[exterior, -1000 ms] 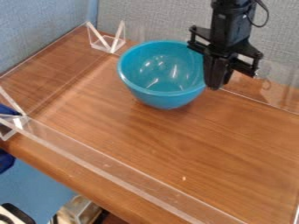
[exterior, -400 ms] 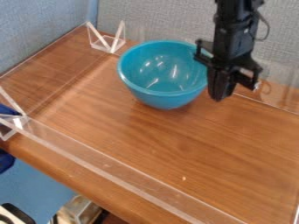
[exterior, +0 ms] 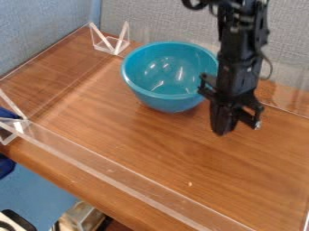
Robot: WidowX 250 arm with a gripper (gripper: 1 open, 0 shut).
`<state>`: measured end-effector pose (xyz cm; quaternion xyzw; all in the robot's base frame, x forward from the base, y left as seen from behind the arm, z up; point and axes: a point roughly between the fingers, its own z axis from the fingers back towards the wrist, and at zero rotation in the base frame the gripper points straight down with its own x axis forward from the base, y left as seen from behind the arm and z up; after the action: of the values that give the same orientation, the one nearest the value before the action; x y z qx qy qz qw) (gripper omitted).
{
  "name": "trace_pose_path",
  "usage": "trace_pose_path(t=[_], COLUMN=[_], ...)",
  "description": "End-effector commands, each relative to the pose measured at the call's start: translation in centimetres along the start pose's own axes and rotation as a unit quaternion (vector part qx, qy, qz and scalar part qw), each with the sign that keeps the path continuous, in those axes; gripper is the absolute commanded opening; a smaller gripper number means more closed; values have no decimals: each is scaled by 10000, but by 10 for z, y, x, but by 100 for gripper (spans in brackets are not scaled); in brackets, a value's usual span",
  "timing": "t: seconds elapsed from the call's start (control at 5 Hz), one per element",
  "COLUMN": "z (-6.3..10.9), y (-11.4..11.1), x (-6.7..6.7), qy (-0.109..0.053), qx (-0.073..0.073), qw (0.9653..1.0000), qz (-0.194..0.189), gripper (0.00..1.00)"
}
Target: Remove the mushroom from inside the blue bowl and put it on the table
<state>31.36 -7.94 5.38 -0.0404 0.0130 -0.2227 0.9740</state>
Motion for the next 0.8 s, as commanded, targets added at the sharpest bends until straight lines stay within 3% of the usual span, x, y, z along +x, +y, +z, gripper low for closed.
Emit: trace_pose_path(t=[0.0,0.2,0.6], z=[-5,-16,-24], y=[-4,-12,-22], x=[-1,-6,-9], qy=[8,116,177], qx=[77,124,142], qw=[9997,9992,9988], qz=[-246,-367,-443], gripper=[0,0,0])
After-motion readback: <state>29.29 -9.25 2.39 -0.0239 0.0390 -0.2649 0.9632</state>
